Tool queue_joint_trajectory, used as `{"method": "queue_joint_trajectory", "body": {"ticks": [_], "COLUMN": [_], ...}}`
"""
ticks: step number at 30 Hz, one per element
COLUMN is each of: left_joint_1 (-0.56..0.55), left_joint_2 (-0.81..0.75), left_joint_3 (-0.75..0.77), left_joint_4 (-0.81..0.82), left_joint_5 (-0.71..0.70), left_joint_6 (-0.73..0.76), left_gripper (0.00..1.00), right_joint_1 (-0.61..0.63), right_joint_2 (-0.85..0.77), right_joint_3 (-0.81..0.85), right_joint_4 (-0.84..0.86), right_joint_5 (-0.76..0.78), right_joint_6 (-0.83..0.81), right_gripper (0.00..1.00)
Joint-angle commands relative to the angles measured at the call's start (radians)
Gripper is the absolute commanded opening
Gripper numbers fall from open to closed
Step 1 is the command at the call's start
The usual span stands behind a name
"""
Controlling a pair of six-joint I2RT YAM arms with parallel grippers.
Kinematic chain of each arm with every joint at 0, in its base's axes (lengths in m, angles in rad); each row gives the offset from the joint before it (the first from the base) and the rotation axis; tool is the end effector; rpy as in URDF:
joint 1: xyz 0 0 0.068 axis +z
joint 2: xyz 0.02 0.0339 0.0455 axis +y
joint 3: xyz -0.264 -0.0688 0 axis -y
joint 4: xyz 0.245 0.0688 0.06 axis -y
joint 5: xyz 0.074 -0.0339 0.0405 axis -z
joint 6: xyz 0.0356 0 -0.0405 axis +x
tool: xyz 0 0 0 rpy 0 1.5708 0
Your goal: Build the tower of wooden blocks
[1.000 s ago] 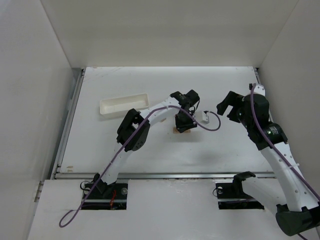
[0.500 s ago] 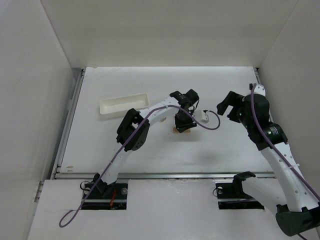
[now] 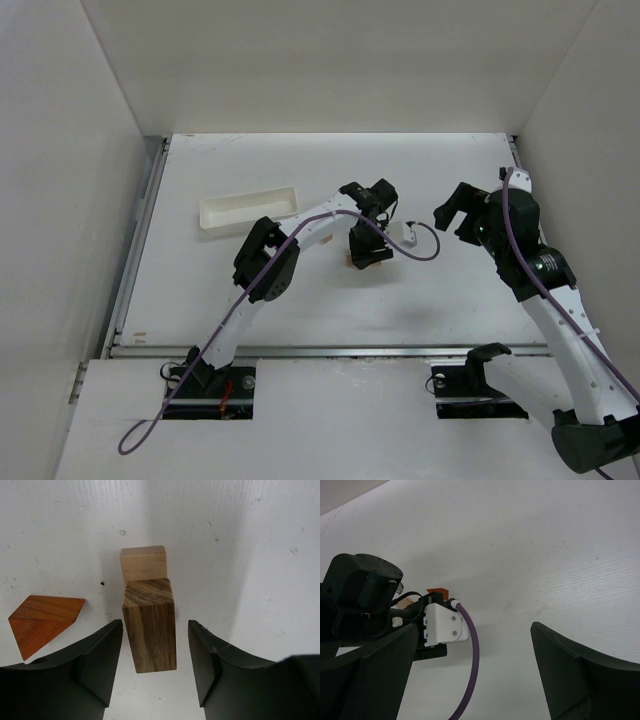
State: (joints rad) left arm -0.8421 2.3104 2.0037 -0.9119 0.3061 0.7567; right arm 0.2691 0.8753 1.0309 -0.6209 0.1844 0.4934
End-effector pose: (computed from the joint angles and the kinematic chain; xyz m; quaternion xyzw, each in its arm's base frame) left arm 0.3162 -0.3704 0.1904 0.7162 0.6592 -0.1573 0.1666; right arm 0.1762 0.0418 0.3645 0.1429 0.8367 0.1218 0.5144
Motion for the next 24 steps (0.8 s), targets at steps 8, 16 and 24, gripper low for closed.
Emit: {"method": "queue_joint_trajectory", "body": {"ticks": [8,16,24], "left_joint_1": [0.006,0.015,0.024], "left_joint_2": [-0.02,-0.069,-0.137], "left_joint_3": [0.036,0.084,0.084], "left_joint_4": [-0.051,-0.073,-0.073], "left_joint_5": [0.027,0.036,0.067], "left_joint_6": [0.041,0.061,0.07], "left_gripper": [0.62,0.73,0.77], "right_joint_1": [-0.004,-0.004,-0.004], "right_joint_2": [-0.018,-0.018,-0.018], "right_joint_3": [-0.002,-0.011,0.046], "right_joint_4": [0.039,0.039,0.039], "right_joint_5": [0.003,-0.007,-0.016], "right_joint_6": [-0.004,-0.004,-0.004], "right_gripper": [1.0,1.0,1.0]}}
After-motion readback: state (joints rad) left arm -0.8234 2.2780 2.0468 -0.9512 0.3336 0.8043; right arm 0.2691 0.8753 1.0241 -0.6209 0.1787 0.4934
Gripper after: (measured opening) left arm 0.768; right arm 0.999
